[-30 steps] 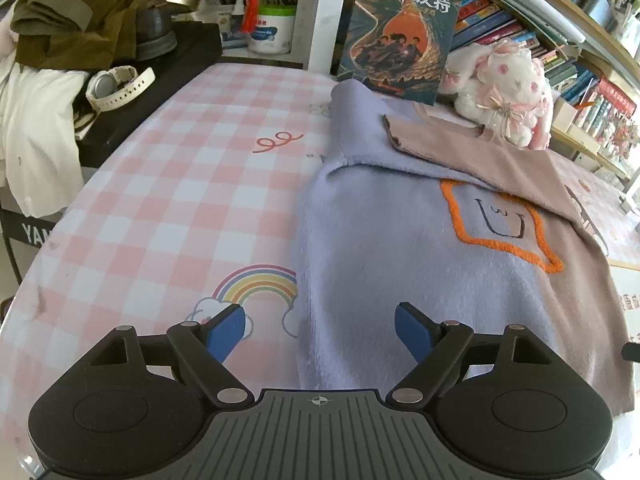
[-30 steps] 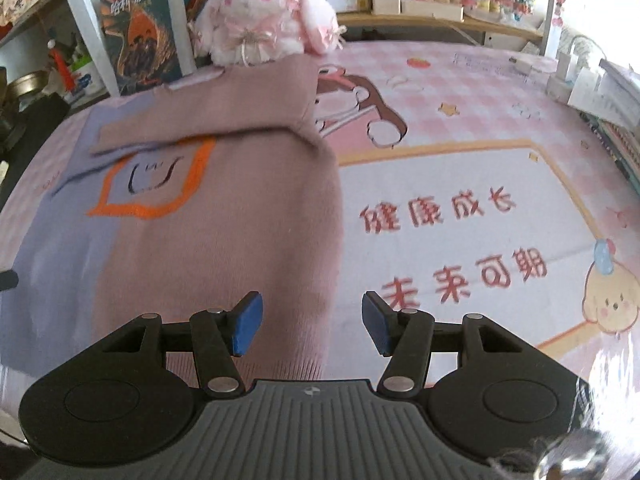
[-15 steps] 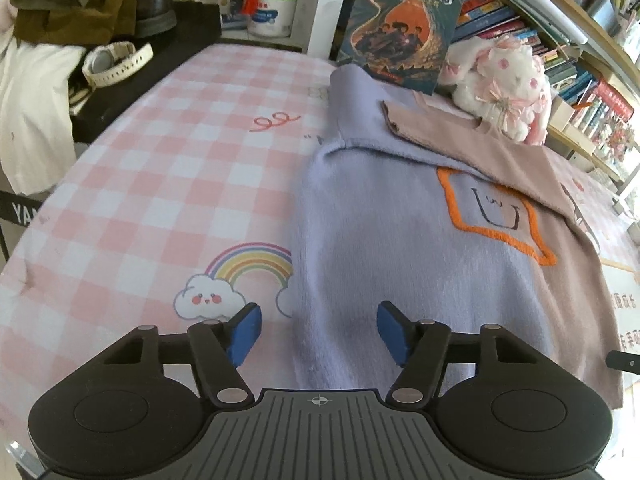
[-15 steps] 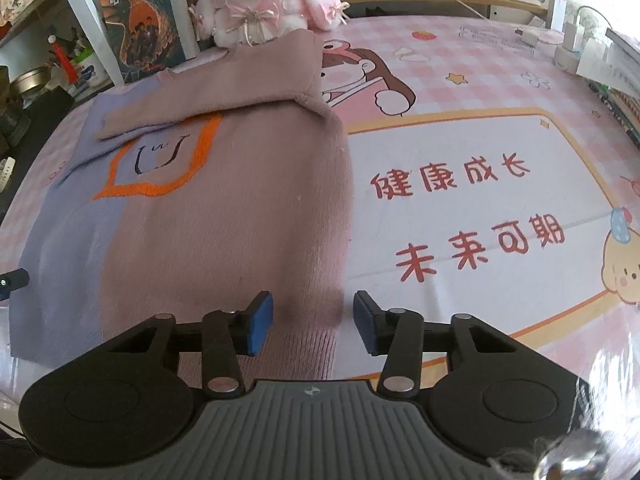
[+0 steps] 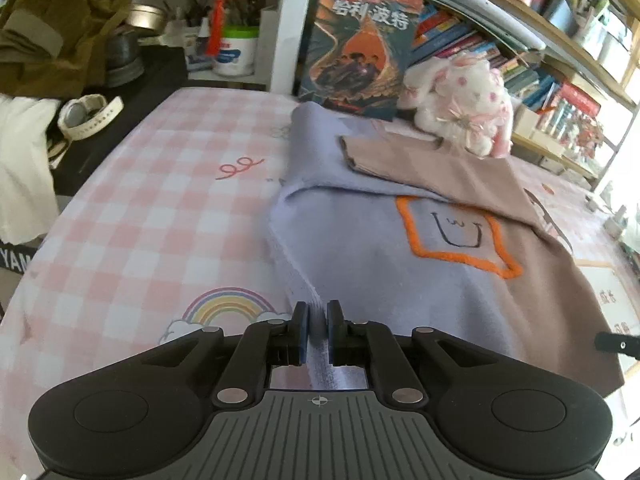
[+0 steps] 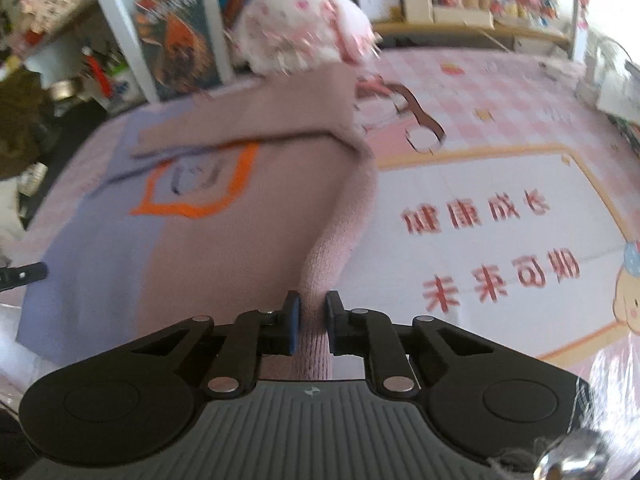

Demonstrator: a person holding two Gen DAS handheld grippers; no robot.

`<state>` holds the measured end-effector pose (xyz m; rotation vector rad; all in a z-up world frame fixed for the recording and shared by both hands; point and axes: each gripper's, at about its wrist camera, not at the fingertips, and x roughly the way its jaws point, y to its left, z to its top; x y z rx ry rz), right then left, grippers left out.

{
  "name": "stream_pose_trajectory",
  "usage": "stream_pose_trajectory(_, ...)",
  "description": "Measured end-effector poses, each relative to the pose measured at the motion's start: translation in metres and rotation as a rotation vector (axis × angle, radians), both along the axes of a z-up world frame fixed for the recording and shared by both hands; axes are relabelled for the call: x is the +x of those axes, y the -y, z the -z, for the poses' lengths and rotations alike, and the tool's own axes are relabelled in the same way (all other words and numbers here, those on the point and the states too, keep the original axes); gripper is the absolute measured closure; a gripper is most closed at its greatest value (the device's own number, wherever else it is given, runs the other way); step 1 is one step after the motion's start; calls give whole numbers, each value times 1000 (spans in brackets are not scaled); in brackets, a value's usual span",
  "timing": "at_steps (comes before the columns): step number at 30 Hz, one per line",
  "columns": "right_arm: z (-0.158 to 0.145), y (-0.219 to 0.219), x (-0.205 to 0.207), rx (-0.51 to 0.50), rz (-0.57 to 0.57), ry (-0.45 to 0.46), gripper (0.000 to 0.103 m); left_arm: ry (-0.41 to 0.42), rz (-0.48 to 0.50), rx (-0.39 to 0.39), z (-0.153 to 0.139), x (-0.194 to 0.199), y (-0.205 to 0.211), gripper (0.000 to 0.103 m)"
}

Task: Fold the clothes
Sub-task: 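Grasp the lavender hem side with the left gripper while the right gripper grasps the pink hem side, then lift the sweater hem with both grippers toward the folded sleeves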

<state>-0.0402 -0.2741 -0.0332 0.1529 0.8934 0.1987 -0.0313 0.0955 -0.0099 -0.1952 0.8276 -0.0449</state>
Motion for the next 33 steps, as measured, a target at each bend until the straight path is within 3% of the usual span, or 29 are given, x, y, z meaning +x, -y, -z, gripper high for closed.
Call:
stream_pose_trajectory(4, 0, 2, 3, 10, 4, -23, 91, -27, -12, -30, 5, -1, -6, 94)
stream_pose_trajectory(17, 13, 15, 0, 95, 37, -136, 82, -125, -43, -134, 26, -8, -26, 77)
stream_pose_trajectory(20, 16, 16, 0, 95, 44, -140, 81, -117, -36, -144, 27, -10, -25, 81)
stream_pose_trajectory(21, 16, 16, 0, 95, 48, -138, 87, -115, -38, -143, 27, -10, -25, 97)
stream_pose_trajectory(27, 7, 23, -8, 43, 89, -81, 93, -118, 6, -134, 24, -12, -8, 98)
stream_pose_trajectory(33, 8, 43, -22, 62, 54, -136, 93, -132, -15, -181, 24, -25, -7, 98)
